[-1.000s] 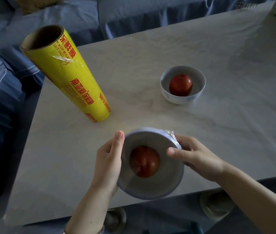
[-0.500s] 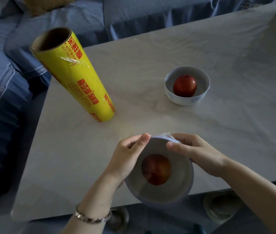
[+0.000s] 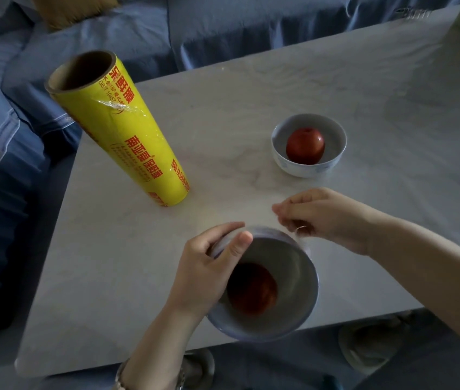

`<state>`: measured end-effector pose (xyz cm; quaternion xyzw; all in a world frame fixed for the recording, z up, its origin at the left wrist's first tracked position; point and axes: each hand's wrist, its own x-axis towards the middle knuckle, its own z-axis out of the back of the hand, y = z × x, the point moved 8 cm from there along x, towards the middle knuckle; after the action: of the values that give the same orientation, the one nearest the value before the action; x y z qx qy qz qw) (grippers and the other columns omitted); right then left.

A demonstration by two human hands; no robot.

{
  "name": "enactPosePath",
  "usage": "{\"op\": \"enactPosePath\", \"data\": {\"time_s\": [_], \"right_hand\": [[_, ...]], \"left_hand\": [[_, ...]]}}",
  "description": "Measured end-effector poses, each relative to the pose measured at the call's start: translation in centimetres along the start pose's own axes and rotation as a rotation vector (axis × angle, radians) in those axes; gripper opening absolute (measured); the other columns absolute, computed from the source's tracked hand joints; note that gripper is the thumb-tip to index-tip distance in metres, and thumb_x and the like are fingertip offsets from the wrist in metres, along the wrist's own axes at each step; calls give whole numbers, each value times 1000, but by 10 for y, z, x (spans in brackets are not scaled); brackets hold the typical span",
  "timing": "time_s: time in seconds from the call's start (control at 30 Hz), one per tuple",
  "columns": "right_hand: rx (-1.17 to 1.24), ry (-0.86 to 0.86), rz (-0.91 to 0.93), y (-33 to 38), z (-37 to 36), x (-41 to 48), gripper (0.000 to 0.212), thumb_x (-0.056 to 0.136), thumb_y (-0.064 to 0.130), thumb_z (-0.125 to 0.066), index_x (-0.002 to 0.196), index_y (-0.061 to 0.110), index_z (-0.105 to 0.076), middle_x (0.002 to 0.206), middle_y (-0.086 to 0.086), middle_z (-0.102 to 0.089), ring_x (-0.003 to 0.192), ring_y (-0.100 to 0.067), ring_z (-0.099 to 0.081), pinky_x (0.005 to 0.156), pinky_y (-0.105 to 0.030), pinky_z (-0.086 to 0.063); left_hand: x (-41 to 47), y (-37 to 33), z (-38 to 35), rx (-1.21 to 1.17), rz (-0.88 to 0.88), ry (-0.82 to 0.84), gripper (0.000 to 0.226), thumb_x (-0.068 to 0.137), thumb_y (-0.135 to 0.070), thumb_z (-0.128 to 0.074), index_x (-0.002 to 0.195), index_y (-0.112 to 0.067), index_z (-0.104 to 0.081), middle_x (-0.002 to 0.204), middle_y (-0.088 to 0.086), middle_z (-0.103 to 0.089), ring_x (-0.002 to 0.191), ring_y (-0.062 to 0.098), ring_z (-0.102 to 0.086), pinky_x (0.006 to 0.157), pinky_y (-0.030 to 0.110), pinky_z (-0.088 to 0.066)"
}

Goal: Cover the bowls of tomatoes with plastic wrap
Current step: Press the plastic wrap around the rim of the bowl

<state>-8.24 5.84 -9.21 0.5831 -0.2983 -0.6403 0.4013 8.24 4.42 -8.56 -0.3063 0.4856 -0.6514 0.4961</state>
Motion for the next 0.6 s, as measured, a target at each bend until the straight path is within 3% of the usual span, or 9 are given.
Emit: {"op": "enactPosePath", "data": {"time_s": [0.07,0.2,0.3,0.4,0.5,0.6], "right_hand": [[96,-16,9,1,3,-1,29,89,23,-56,63,10,-56,62,-3,-53,56,-9,-47,60,-18,-43],[6,-124,69,-1,1,1,30,93,21,-51,66,10,-53,57,-3,-49,50,-11,-44,54,-20,-41],[-45,-216,163,1,-2,2,26,94,21,-47,71,12,-56,65,0,-57,56,-11,-50,60,-22,-46],[138,-130,199,0,-9,2,23,96,16,-43,84,5,-60,83,-2,-68,73,-9,-64,72,-19,-54],[280,-12,188,-3,-20,-2,22,95,12,-44,79,1,-56,72,-6,-66,67,-10,-68,64,-18,-56],[243,-25,231,-3,-22,-6,20,92,10,-49,74,5,-56,70,-6,-64,62,-5,-65,59,-15,-51]], "left_hand": [[-2,1,0,-30,9,19,39,61,-63,-54,88,-38,-65,87,-26,-70,92,-8,-62,71,4,-44],[-6,6,-2,-98,48,46,27,67,-52,-63,87,-35,-67,90,-28,-70,91,-6,-64,73,7,-47],[-7,9,-2,-128,57,63,35,63,-57,-61,86,-32,-70,89,-22,-72,89,-2,-66,74,11,-49],[-8,11,-4,-167,81,102,43,62,-58,-59,88,-27,-72,90,-11,-75,89,5,-68,74,16,-51],[-8,9,-6,-173,80,152,43,63,-58,-62,88,-25,-73,89,-8,-75,86,6,-69,72,15,-50],[-10,9,-8,-194,102,193,43,60,-64,-65,84,-30,-76,90,-6,-75,87,8,-69,70,15,-51]]}}
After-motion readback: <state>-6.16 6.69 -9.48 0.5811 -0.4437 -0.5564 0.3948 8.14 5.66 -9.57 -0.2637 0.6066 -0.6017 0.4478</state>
